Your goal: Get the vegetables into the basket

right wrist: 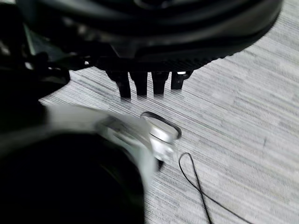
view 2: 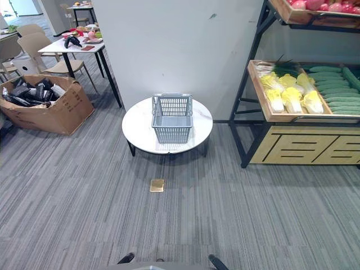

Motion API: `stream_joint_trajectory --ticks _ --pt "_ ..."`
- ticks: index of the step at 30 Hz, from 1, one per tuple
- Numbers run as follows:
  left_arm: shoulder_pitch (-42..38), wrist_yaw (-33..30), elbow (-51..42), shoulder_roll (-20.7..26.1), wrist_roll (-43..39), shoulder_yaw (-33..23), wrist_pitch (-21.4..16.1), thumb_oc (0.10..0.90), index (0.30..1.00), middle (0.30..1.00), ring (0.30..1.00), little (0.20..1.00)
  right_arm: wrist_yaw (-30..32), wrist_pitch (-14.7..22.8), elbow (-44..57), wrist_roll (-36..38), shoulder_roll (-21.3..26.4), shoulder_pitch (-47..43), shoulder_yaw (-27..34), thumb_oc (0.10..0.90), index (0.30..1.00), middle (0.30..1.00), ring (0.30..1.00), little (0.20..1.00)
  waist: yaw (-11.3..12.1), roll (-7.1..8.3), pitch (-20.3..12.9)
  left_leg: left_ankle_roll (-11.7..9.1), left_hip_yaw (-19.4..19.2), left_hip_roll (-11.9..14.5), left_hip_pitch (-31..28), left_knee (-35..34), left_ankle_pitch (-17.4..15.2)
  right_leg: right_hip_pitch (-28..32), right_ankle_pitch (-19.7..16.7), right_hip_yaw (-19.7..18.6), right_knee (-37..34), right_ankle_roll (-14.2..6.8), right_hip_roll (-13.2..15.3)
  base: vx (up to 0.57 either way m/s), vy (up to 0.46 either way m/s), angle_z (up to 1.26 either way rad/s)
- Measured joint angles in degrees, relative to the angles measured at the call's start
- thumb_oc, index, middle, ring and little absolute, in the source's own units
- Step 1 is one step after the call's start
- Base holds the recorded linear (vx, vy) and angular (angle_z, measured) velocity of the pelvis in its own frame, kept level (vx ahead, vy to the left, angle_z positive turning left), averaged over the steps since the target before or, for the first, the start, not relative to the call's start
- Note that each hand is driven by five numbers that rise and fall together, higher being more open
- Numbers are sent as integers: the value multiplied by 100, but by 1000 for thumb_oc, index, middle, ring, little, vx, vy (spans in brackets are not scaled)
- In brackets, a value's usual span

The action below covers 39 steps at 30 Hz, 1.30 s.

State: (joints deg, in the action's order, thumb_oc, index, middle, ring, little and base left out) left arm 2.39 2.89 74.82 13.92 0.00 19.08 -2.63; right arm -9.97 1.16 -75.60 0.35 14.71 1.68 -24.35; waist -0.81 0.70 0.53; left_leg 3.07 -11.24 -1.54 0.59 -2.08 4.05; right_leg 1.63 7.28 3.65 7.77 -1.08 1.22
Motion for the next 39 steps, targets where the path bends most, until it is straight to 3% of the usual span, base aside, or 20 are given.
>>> stream_joint_trajectory --ticks 1,3,10,28,39 --pt "-116 13 1 25 2 17 -40 900 1000 1000 1000 1000 -48 148 53 1 -74 -168 -83 900 1000 1000 1000 1000 -15 -7 34 16 -21 4 -261 -301 153 276 -100 35 -333 -23 -24 15 16 -7" --pt "-207 -3 -68 16 -10 3 -131 900 1000 1000 1000 1000 -79 246 106 12 -94 -299 -70 900 1000 1000 1000 1000 -25 8 28 11 -18 3 -310 -301 139 473 -261 59 -648 39 -32 24 29 -2" --pt "-500 -11 -86 -124 -88 -53 -246 900 1000 1000 1000 1000 -131 341 210 14 -203 -566 -70 900 1000 1000 1000 1000 -73 5 37 -7 -7 7 -420 -304 101 753 -384 88 -967 46 -51 6 8 2" --pt "-550 -28 -90 -108 -75 -53 -220 900 1000 1000 1000 1000 -130 341 219 47 -230 -575 -58 900 1000 1000 1000 1000 -117 77 96 -33 -45 7 -432 -331 55 760 -396 43 -986 41 -48 9 21 0" --pt "-630 -10 -86 -53 -85 -179 -213 900 1000 1000 1000 1000 -158 311 267 239 -271 -577 159 900 1000 1000 1000 1000 -142 194 333 47 -59 -15 -537 -337 -48 804 -396 79 -879 36 -19 59 96 -2"
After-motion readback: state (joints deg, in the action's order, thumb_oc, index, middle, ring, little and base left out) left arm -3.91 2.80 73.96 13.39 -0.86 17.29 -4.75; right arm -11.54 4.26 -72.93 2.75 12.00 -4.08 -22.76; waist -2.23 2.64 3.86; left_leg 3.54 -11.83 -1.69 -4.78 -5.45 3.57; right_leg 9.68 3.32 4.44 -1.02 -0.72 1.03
